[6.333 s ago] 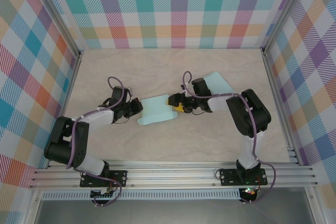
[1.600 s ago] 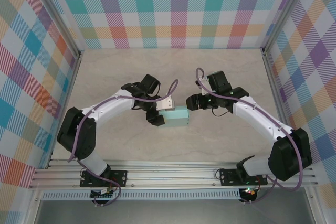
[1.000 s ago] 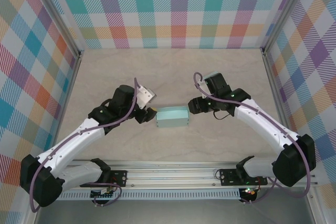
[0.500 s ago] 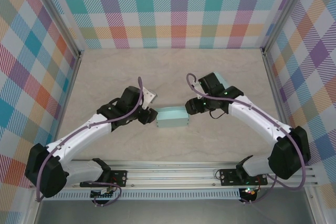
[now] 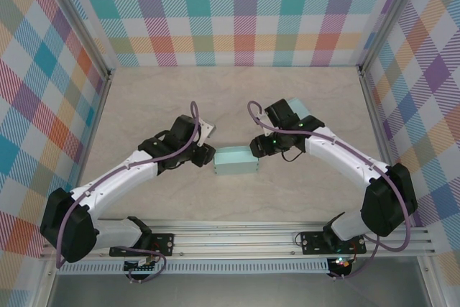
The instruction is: Fold the paper box
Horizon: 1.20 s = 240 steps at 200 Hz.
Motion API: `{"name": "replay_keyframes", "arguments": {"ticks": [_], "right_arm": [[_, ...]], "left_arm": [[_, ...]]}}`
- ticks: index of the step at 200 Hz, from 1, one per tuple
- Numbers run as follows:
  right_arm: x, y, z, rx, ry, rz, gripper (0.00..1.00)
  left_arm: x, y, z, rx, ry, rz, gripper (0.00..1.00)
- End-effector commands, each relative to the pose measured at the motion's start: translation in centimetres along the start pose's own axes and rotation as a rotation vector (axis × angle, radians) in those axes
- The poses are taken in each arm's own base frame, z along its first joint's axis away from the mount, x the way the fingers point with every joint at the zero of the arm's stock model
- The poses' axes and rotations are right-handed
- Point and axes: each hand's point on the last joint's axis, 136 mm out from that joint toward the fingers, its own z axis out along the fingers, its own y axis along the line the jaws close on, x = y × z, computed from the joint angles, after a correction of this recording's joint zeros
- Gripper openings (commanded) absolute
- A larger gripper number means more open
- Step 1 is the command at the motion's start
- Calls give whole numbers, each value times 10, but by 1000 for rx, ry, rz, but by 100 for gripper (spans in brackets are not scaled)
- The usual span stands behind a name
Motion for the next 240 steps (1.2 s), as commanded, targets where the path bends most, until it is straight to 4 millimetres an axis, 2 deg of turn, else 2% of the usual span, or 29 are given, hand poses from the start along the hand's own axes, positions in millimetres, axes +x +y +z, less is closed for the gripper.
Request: {"name": "replay_keyframes", "arguments": {"ticks": [1,24,59,112,162,193,240], "right_arm": [[-3,4,-3,-5,-10,0,50],[0,1,-5,13,-13,16,48],[2,1,-4,10,-8,37,43],[6,3,0,2,-1,63,35],[5,11,2,-28,-12,89,26],[2,16,4,-45,-25,123,24],[-5,28,7,-96,-61,188,22]], "left_arm": [[-3,-7,-2,10,15,-17,44],[-1,-8,2,9,31,-14,43],[-1,-12,4,20,39,-23,33],[0,-16,6,13,50,-66,23],[-2,-21,9,41,39,-168,5],[-5,-29,10,81,20,-243,1],[-11,-31,10,84,-57,-357,1]]}}
